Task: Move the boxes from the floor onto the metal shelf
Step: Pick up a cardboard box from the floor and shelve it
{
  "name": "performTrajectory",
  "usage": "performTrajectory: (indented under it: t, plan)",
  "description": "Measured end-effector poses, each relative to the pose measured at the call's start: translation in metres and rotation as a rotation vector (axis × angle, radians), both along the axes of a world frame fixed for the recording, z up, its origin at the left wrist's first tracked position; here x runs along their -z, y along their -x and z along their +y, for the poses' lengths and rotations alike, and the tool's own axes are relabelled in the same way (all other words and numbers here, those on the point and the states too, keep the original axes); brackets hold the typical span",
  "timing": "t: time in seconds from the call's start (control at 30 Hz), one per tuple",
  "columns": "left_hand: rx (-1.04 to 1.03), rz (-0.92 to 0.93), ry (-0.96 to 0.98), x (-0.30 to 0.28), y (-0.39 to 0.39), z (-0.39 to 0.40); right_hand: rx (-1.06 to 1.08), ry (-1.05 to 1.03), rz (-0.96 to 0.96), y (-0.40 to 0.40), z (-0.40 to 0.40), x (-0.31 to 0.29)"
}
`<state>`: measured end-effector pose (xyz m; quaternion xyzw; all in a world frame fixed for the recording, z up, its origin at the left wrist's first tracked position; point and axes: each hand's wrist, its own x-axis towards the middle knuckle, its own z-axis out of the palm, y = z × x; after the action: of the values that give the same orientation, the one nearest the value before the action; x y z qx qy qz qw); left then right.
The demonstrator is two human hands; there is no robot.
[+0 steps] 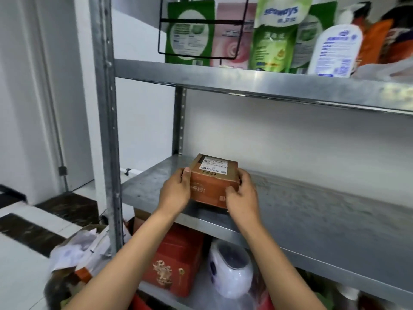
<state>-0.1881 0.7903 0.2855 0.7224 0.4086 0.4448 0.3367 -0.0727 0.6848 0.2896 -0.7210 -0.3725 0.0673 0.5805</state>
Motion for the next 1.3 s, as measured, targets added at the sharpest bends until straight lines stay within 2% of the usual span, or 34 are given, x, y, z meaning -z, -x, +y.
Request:
performTrajectory:
  t: [0.17,0.5,0.57,0.63,0.73,0.8,0.87,0.93,1.03,1.3]
  plan:
    - [-0.045,0.005,0.0,0.009,0.019,0.018,-0.069,0.046,0.024,0.016,0.025,0.004]
    - [-0.069,0.092,-0.018,0.021,0.033,0.05,-0.178,0.148,-0.049,0.022,0.035,0.008]
    - [-0.159,0.133,-0.117,0.02,0.032,0.05,-0.205,0.143,-0.049,0.018,0.035,0.008]
    - [-0.209,0.169,-0.3,0.016,0.029,0.043,-0.219,0.128,-0.053,0.015,0.033,0.006]
    - [-0.131,0.301,-0.546,0.006,0.016,0.032,-0.203,0.134,-0.112,0.004,0.026,0.002]
    - [-0.061,0.474,-0.604,0.003,0.006,0.027,-0.167,0.213,-0.205,-0.003,0.022,-0.002]
    - [-0.042,0.625,-0.607,0.003,-0.003,0.022,-0.135,0.298,-0.288,-0.01,0.021,-0.005]
    - [-0.072,0.689,-0.615,0.004,-0.009,0.022,-0.119,0.342,-0.314,-0.018,0.025,-0.007]
    - [-0.082,0.662,-0.567,-0.001,-0.014,0.032,-0.126,0.362,-0.338,-0.028,0.034,-0.011]
    - [-0.149,0.729,-0.51,-0.004,-0.03,0.086,-0.189,0.414,-0.403,-0.055,0.08,-0.015]
